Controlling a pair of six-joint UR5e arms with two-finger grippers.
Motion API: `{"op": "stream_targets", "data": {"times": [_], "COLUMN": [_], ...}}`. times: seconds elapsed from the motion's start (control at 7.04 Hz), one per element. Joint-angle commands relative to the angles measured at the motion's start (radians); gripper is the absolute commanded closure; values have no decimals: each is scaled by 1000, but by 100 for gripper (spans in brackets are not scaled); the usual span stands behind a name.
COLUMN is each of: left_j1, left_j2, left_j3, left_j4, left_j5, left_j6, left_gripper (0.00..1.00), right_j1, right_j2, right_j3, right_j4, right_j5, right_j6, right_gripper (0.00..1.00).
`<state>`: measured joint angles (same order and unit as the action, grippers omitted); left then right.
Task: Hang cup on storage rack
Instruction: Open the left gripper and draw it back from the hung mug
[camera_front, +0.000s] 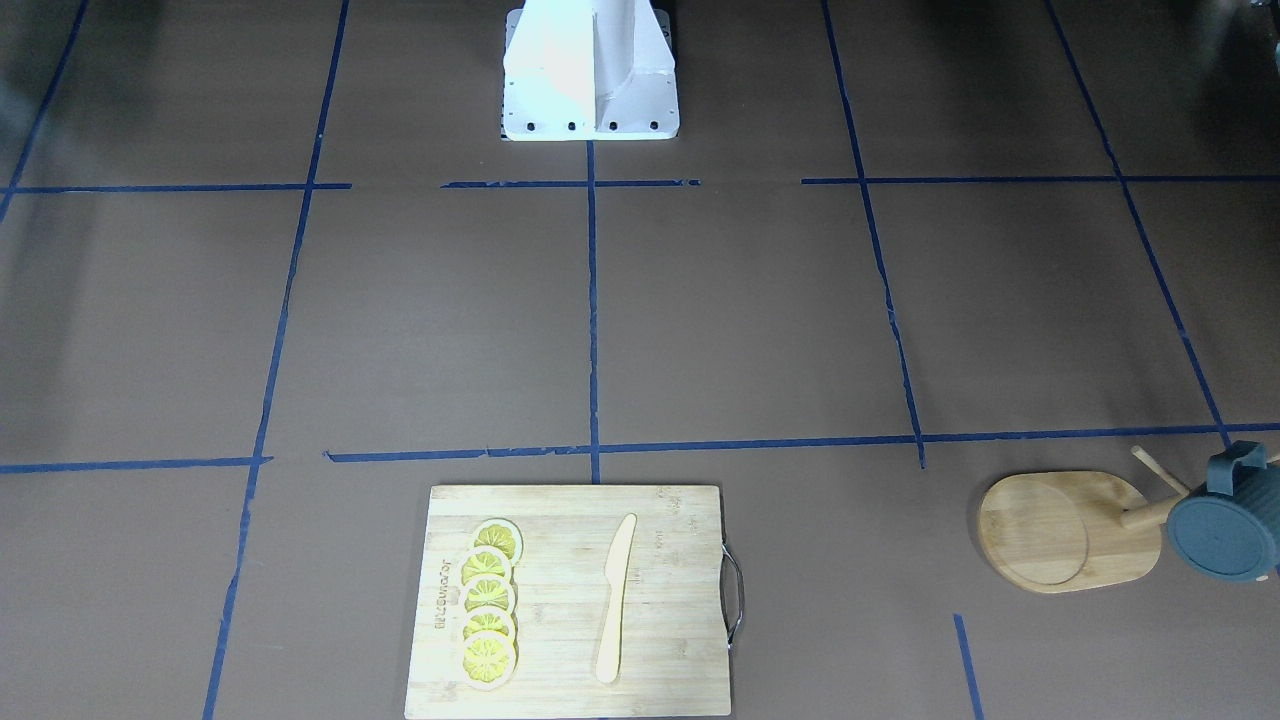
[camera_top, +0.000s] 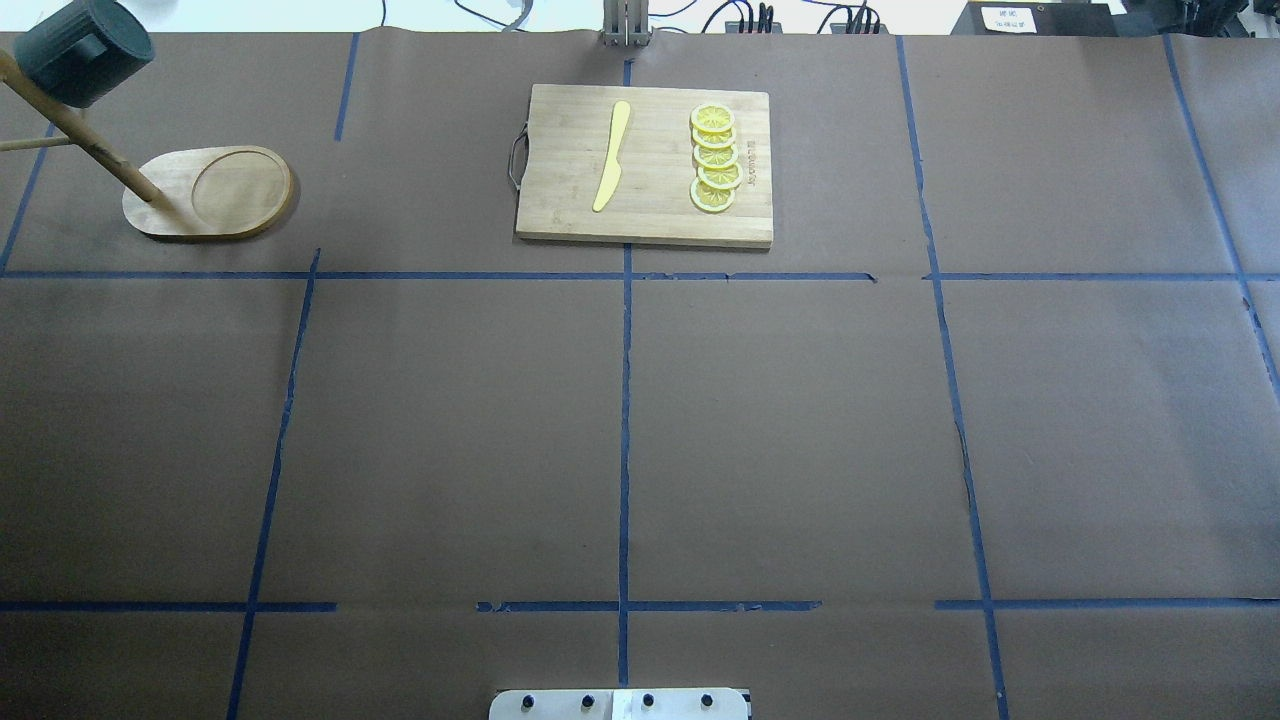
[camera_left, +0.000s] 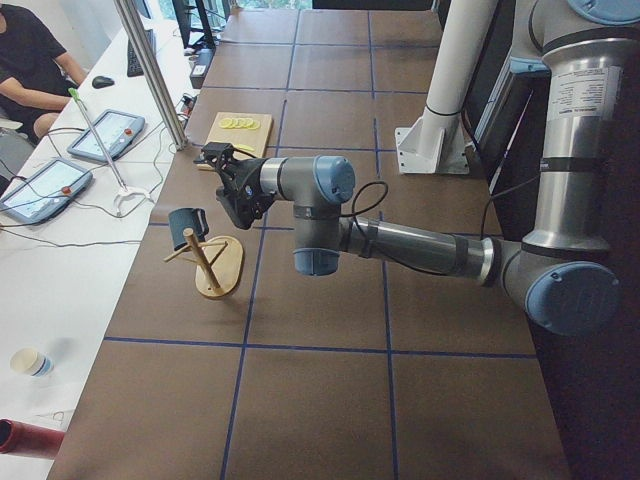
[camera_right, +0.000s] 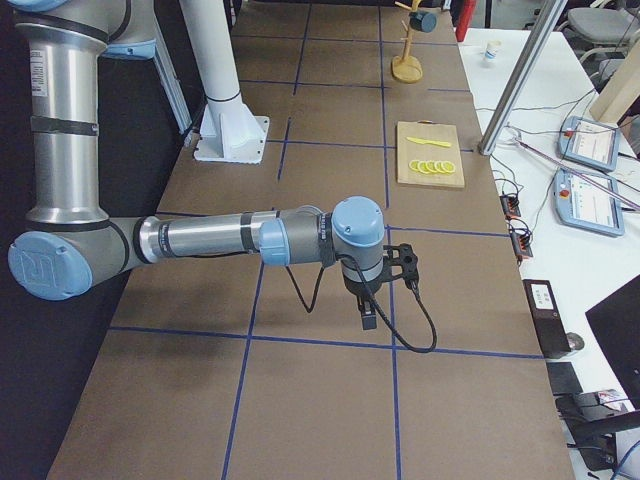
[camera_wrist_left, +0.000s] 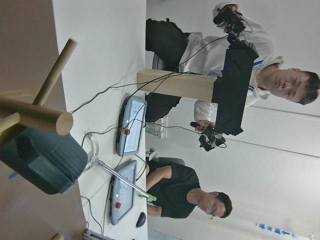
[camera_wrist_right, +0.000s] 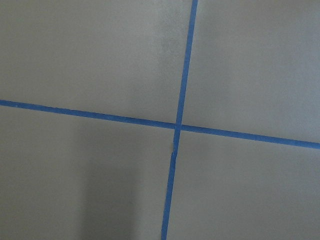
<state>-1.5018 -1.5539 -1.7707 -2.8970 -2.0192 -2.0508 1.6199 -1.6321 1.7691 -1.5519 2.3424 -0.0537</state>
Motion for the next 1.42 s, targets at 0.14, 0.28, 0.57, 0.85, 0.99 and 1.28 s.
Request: {"op": "stream_targets", "data": {"times": [0.14, 0.28, 0.57, 0.85, 0.99, 1.28], "left_j1": [-40, -51, -67, -141, -152, -141], "left_j2": [110, 127, 130, 112, 109, 91], "left_j3": [-73, -72, -66, -59, -50, -1], "left_j4": [203, 282, 449, 768, 886, 1115], "left_j5": [-4, -1, -42, -174, -202, -248], "left_j6": [717, 921, 1204, 1595, 1753, 1944], "left_gripper": [0, 0, 0, 0, 0, 0], "right_j1": [0, 0, 0, 0, 0, 0], "right_j2": [0, 0, 0, 0, 0, 0], "right_j3": [-31, -36, -37, -43, -43, -46], "right_j4": [1, 1, 1, 1, 1, -1], "right_j5": [0, 0, 1, 1, 1, 6], "right_j6": [0, 0, -2, -2, -2, -2], "right_gripper": [0, 0, 0, 0, 0, 0]}}
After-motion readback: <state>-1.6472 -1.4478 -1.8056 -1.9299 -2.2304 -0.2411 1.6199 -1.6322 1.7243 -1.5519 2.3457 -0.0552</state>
